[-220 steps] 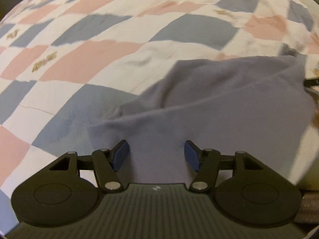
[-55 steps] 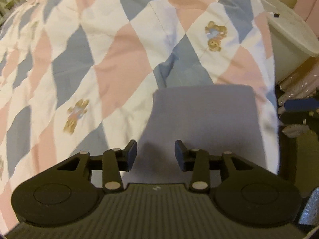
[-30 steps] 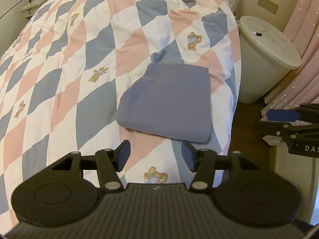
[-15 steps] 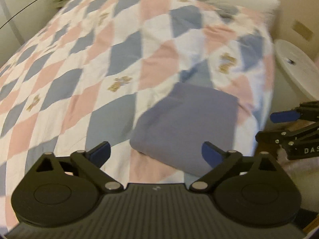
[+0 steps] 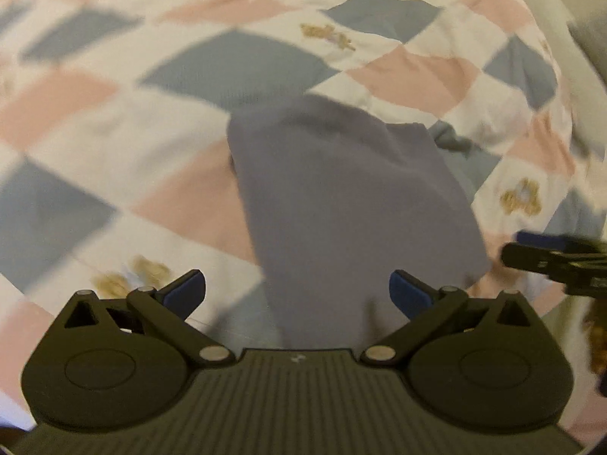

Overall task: Fold clothes
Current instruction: 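Grasp the folded trousers with both grippers and lift them, then carry the held trousers with both grippers onto the clothes stack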

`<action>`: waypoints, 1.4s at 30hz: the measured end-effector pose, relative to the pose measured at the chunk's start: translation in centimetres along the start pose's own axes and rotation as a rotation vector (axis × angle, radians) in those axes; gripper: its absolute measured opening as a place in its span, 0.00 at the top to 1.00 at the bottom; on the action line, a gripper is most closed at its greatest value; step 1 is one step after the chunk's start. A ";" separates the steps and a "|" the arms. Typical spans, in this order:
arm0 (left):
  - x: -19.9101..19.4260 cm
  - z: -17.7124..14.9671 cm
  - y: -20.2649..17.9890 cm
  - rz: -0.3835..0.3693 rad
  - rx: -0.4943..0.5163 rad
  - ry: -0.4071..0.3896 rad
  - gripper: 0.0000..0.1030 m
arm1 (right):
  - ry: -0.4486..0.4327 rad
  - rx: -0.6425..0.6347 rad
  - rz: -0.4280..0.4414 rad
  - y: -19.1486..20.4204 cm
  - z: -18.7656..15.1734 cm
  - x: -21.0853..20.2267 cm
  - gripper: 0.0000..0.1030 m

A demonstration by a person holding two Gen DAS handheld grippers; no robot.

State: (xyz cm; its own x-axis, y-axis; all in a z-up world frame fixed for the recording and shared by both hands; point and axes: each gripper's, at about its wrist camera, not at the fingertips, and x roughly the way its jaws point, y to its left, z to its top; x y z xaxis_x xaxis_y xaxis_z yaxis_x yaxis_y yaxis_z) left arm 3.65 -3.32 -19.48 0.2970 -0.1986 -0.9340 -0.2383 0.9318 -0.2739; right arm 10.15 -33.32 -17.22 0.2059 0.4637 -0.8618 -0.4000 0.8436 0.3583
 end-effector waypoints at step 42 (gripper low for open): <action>-27.2 -14.2 40.8 -0.054 -0.721 -0.725 0.73 | 0.432 -0.429 0.795 43.3 12.2 15.7 0.67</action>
State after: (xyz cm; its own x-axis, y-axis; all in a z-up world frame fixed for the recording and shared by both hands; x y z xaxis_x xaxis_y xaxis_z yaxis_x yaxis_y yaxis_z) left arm -27.31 35.82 -8.48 0.7548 0.2198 -0.6180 -0.6362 0.4751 -0.6079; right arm 6.98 13.82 -10.84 -0.5696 0.6405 -0.5151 -0.5862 0.1226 0.8008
